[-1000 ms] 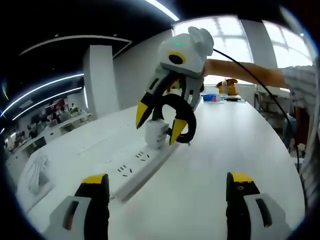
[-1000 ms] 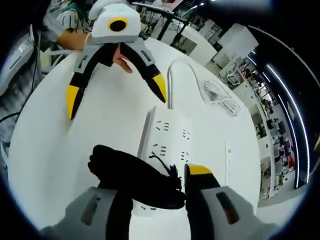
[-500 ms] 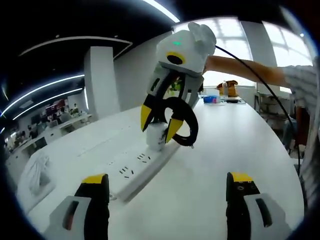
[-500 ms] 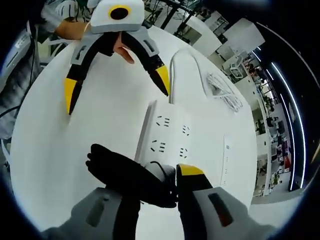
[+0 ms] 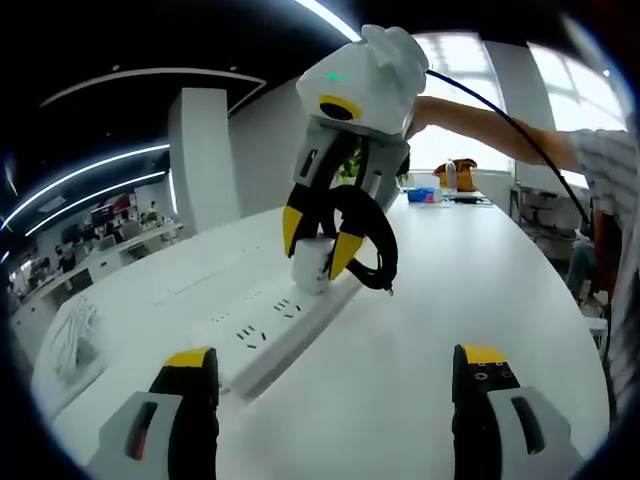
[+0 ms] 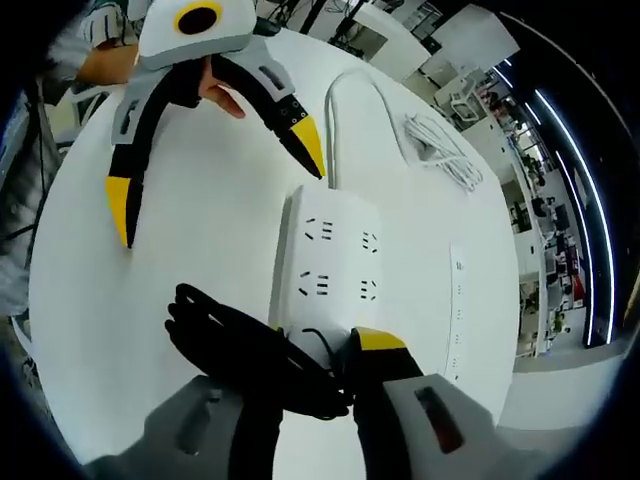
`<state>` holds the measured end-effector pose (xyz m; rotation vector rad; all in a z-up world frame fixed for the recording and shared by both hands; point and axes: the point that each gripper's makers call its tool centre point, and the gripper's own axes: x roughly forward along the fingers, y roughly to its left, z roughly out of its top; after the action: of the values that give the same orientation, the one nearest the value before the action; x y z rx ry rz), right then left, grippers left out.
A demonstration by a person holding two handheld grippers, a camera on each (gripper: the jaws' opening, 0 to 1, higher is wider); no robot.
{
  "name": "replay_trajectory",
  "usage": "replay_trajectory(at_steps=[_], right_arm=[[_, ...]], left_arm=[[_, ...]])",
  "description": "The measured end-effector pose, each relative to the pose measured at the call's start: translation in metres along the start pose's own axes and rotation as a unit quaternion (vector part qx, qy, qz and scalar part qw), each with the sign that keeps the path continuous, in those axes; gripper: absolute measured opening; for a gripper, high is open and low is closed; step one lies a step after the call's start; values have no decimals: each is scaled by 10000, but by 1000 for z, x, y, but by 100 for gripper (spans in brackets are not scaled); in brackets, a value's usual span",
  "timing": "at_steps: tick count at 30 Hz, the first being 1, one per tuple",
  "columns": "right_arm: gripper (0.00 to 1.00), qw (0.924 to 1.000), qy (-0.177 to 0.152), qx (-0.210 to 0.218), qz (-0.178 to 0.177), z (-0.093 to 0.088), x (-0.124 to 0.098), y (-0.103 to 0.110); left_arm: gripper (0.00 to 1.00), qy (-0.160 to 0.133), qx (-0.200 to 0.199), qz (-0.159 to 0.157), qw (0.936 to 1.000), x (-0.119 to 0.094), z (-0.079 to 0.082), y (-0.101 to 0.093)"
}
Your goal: Straighten the power strip on the desk, plug the charger into it
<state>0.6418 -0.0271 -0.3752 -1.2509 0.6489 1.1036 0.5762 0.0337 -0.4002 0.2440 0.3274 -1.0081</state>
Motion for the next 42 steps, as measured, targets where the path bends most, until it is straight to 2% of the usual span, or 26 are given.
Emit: replay_trajectory(at_steps=[7, 15, 19, 21, 23, 24, 26, 32, 35, 40, 42], right_arm=[[25, 9957, 585, 308, 644, -3, 4, 6], [25, 9824, 882, 715, 1482, -6, 9, 6], [25, 9823, 1072, 592, 1421, -6, 10, 11], [25, 9808, 1374, 613, 1237, -8, 10, 12], [25, 9802, 1460, 635, 1177, -8, 13, 15], [25, 9779, 1697, 359, 1163, -15, 14, 13], [25, 9790, 1522, 638, 1193, -12, 14, 13], [26, 9861, 1190, 681, 943, -12, 16, 13], [26, 9878, 1150, 619, 853, -12, 16, 14], [27, 9932, 609, 752, 646, -10, 16, 11], [27, 9947, 452, 668, 631, -10, 14, 11]], left_arm=[[99, 84, -44, -10, 10000, 2, -5, 1], [99, 77, -69, 13, 9999, 0, -3, 4], [99, 53, -78, 19, 10000, -1, -2, 5], [99, 48, -93, 16, 9999, -1, -2, 5], [99, 48, -109, 1, 9999, 0, -2, 5], [99, 57, -119, -6, 9999, 0, -3, 4], [99, 75, -115, -15, 9999, 1, -4, 4], [99, 58, -134, 11, 9999, 1, -5, 4], [99, -7, -149, 12, 9999, 0, -3, 4], [99, -19, -248, 109, 9996, -1, -6, 10], [99, -36, -299, 107, 9995, -1, -6, 11]])
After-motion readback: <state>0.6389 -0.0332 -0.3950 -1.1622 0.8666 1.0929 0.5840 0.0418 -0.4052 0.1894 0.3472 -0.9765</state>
